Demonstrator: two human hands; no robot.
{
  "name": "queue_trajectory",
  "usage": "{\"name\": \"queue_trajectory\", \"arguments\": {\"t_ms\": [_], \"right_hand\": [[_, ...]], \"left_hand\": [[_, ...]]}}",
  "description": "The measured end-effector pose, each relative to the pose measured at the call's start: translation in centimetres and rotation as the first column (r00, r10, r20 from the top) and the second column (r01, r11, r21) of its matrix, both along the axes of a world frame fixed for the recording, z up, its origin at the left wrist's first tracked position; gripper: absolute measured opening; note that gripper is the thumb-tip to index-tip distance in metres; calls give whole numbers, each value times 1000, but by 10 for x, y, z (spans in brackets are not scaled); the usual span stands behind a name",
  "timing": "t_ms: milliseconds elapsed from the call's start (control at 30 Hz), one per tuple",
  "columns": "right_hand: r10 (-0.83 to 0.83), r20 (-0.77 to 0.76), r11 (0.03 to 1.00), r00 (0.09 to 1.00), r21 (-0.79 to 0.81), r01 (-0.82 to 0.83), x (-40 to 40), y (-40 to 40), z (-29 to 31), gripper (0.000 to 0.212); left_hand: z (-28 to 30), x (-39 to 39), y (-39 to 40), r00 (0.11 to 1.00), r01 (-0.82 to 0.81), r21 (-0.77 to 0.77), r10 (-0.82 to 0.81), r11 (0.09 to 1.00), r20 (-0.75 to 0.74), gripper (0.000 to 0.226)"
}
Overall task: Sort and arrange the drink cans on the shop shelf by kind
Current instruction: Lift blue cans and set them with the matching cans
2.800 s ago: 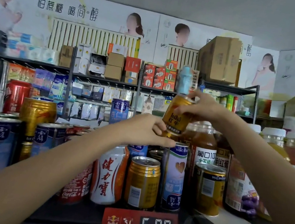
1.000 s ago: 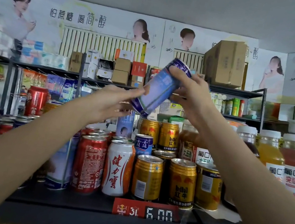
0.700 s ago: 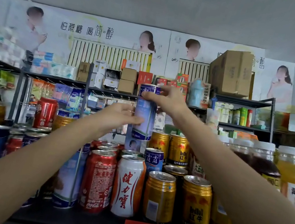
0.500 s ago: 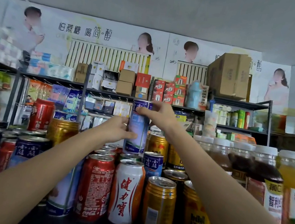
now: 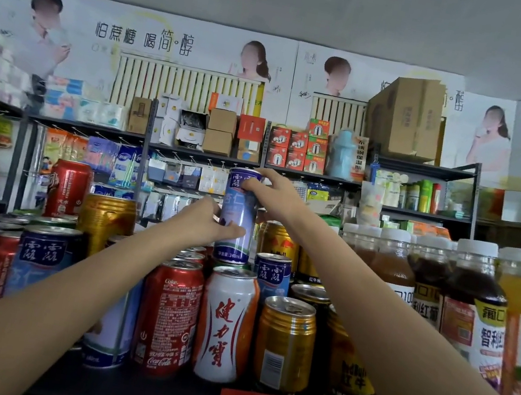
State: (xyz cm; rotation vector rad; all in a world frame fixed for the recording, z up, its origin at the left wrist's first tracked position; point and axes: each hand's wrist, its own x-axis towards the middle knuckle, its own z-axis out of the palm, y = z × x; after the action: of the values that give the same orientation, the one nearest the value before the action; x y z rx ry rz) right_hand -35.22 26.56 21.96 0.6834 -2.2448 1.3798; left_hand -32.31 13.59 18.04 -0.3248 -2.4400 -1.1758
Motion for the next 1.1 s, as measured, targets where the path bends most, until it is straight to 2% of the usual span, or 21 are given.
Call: {"name": "queue_trajectory", "arguments": {"t_ms": [67,167,267,367,433,567,667,733,800,867,933,1000,1100], "right_hand": [[-15,-15,998,1000,55,15,1,0,-2,57],[-17,-77,996,997,87,23,0,1,-10,67],[-39,-168,996,985,70,52,1,0,-14,73],[-35,-248,997,968,51,49,11,3,-11,77],[-39,-299,998,954,27,49,21,12,-2,76],[-143,-346,990,927,-64,129,41,45,18,60],[-232,-325,972,917,-48,229,50,75,19,58],[-254,-297,965,921,-15,261,53,93,13,59],[-298,-313,947,902,17,319,56,108,8,60],[-328,-329,934,886,28,356,61,120,5,60],[-329,-315,936,890,18,352,65,131,1,59],[-322,-295,941,900,3,337,69,141,-2,57],[-305,-270,950,913,-20,311,75,154,-5,54]], "left_hand": [[-1,-3,1,1000,-2,-37,2,999,-1,28],[-1,-6,-1,1000,-12,-52,11,999,-2,41],[-2,-5,-2,1000,8,-37,-8,999,-6,35],[3,0,-1,997,64,45,-61,997,-57,25],[10,4,3,985,141,91,-131,986,-109,30],[19,8,18,971,204,-27,-206,979,-121,39],[15,6,32,967,221,-174,-239,960,-90,24],[11,4,47,952,272,-301,-302,914,-56,17],[9,3,67,948,282,-470,-317,836,6,28],[9,-3,87,964,230,-654,-259,721,53,42],[9,-9,100,988,86,-826,-153,558,-1,55],[8,-14,109,992,32,-891,-120,453,-25,62],[6,-16,120,992,83,-910,-118,405,38,70]]}}
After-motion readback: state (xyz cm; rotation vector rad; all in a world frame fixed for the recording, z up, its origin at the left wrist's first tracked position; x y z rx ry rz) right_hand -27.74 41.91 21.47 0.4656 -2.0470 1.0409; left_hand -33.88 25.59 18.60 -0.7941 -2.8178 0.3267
